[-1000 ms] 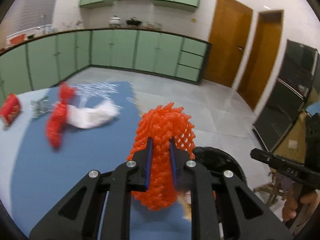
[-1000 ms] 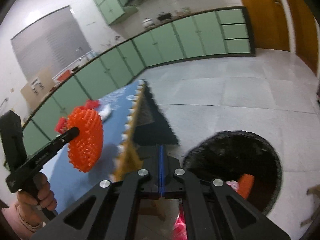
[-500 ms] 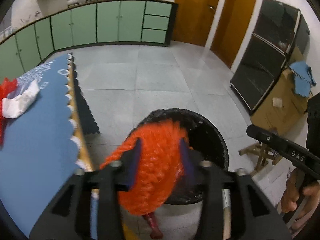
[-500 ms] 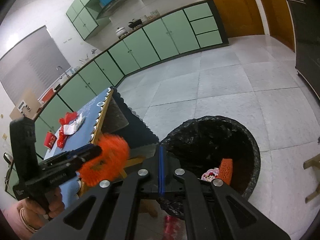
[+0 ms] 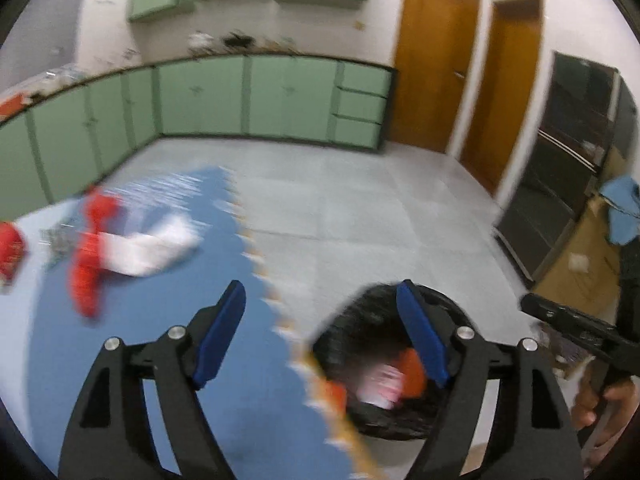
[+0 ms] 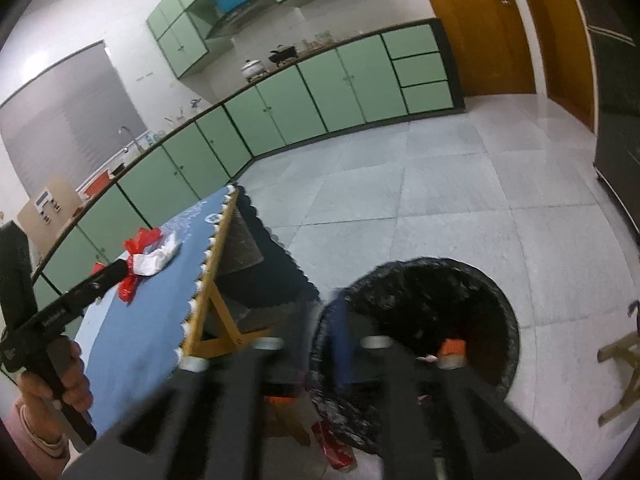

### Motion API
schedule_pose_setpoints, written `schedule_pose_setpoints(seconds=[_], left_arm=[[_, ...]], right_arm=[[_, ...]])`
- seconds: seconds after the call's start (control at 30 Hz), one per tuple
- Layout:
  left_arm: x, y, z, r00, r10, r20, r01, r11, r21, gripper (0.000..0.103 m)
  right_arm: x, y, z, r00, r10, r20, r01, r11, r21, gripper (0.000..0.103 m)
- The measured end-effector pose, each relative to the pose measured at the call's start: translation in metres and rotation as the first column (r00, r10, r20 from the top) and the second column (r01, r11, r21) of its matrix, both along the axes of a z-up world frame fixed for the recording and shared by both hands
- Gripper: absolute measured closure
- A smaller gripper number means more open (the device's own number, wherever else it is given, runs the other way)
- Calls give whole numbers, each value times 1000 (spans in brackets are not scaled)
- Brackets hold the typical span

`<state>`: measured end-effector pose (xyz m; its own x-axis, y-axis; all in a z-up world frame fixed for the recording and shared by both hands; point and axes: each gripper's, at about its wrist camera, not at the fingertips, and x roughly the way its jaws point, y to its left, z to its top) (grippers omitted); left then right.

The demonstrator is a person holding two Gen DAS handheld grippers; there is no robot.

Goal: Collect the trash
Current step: 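Carry the can and foam net over the black bin and open both grippers, then grasp the red plastic bag with the left gripper while the right grasps the white tissue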

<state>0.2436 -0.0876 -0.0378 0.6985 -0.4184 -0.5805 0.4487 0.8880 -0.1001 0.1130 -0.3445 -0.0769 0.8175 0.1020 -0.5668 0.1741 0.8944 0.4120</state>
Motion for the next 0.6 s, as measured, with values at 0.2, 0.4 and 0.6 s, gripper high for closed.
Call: schedule_pose_setpoints(seconds=[0.2,0.4,0.6], left_arm=[[14,94,8,977,205,50,-207,977,40,26],[39,170,6,926,376,44,-378,923,68,26],[60,210,-4,899,436,25,-437,897,72,26]], right_arm=[[40,55,22,994,98,40,-97,994,-47,42],[103,134,35,969,242,38,-239,968,-75,24],[173,196,25,948,318,-15,-318,946,-62,22]])
